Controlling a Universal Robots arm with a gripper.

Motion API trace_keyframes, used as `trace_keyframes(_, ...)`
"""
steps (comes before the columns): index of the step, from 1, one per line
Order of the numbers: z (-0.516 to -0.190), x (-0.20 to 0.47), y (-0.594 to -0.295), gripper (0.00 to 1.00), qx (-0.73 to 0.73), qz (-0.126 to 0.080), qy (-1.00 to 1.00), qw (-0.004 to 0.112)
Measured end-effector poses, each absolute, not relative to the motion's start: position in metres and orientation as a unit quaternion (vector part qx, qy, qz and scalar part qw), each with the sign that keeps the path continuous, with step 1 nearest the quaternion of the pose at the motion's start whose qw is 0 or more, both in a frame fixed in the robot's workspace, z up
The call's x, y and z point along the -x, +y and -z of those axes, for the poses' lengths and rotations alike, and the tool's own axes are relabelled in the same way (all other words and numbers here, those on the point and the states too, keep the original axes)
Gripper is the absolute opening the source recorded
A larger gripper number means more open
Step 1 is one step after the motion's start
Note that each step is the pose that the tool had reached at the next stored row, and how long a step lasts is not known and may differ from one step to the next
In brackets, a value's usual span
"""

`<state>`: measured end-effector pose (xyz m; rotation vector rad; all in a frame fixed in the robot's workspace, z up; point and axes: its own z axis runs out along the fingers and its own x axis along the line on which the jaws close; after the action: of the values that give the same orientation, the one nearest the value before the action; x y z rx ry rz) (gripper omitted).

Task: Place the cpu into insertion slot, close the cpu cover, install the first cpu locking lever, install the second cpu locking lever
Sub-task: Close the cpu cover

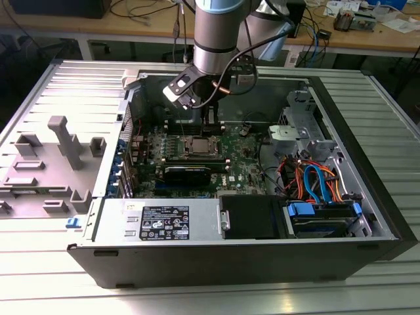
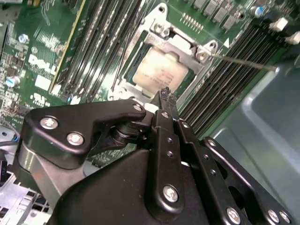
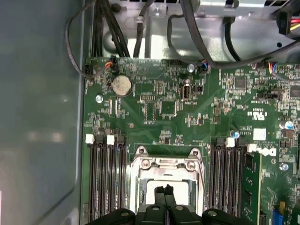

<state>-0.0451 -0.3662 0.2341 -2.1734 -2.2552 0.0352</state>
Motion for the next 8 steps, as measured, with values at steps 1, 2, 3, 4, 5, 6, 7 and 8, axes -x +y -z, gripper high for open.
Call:
trace_keyframes(1,-0.234,0.047,-0.366,0.11,0.694,-0.011,-0.72,0.005)
trace_keyframes(2,-0.233,0.05,-0.366,0.11,0.693,-0.011,-0.721,0.005)
trace_keyframes(3,-0.233,0.053,-0.367,0.11,0.693,-0.011,-0.721,0.005)
trace_keyframes(4,-0.232,0.055,-0.367,0.11,0.691,-0.011,-0.723,0.005)
trace_keyframes(5,-0.232,0.057,-0.367,0.11,0.69,-0.011,-0.724,0.005)
trace_keyframes(6,-0.232,0.058,-0.368,0.11,0.688,-0.011,-0.725,0.005)
trace_keyframes(7,-0.231,0.06,-0.368,0.11,0.685,-0.011,-0.728,0.005)
trace_keyframes(8,-0.231,0.061,-0.368,0.11,0.683,-0.011,-0.731,0.005)
